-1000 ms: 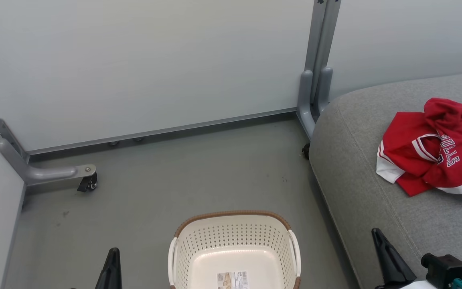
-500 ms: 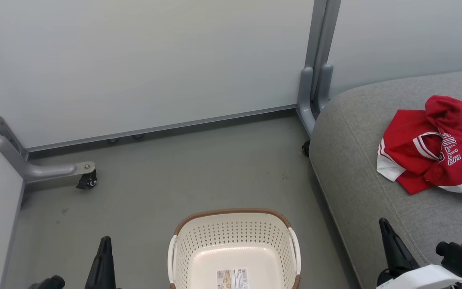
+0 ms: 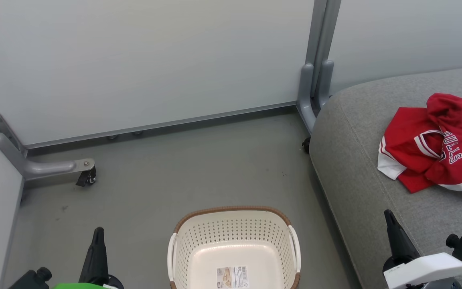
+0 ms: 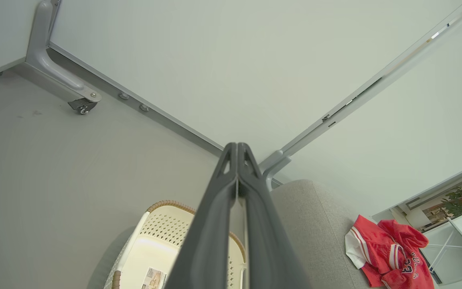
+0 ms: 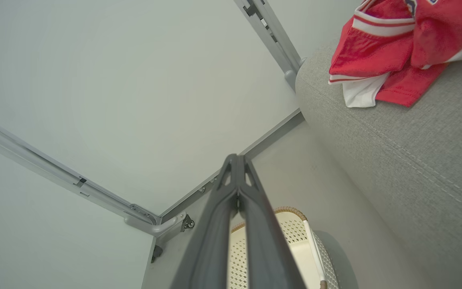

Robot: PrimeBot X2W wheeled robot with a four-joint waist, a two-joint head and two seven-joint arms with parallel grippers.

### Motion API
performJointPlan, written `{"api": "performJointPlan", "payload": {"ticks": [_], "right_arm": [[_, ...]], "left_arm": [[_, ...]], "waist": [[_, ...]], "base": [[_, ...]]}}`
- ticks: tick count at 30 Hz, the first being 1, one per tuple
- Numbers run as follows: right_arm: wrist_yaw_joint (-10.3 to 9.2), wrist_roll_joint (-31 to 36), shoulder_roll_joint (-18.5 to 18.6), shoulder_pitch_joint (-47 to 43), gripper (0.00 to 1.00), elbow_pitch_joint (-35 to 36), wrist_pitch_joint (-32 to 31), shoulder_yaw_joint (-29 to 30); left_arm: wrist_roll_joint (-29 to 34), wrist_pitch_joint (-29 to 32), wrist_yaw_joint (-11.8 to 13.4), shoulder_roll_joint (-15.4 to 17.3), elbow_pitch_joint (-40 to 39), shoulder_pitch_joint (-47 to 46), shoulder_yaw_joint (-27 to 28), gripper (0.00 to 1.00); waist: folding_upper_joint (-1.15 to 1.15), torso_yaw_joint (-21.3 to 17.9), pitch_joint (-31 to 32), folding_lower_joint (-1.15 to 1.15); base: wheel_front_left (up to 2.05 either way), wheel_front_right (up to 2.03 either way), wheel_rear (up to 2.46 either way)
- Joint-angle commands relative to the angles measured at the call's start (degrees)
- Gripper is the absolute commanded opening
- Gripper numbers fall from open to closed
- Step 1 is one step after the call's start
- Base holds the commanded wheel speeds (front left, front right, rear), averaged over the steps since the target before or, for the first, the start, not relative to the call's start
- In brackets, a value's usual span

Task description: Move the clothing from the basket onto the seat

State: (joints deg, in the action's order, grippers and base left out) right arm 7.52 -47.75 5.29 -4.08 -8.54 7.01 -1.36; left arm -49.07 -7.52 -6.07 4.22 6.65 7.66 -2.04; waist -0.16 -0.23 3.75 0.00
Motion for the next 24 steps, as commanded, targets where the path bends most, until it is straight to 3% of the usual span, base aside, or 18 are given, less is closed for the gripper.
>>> {"api": "performJointPlan", "payload": {"ticks": [1,24], "right_arm": [[-0.02,-2.0,0.3,1.6,0.0,0.4,-0.4,0.4],[-0.02,-17.4,-0.1,4.7,0.0,-1.6,-4.4,2.3]], "left_arm": [[-1.9,0.4,-0.4,0.5,-0.3,-2.0,0.4,0.0],[-17.2,4.3,-0.8,0.7,2.2,-6.3,2.2,0.0]], "waist": [[0.05,0.0,-0.1,0.0],[0.08,0.1,-1.1,0.0]], "base": [[0.0,0.0,0.0],[0.0,0.0,0.0]]}}
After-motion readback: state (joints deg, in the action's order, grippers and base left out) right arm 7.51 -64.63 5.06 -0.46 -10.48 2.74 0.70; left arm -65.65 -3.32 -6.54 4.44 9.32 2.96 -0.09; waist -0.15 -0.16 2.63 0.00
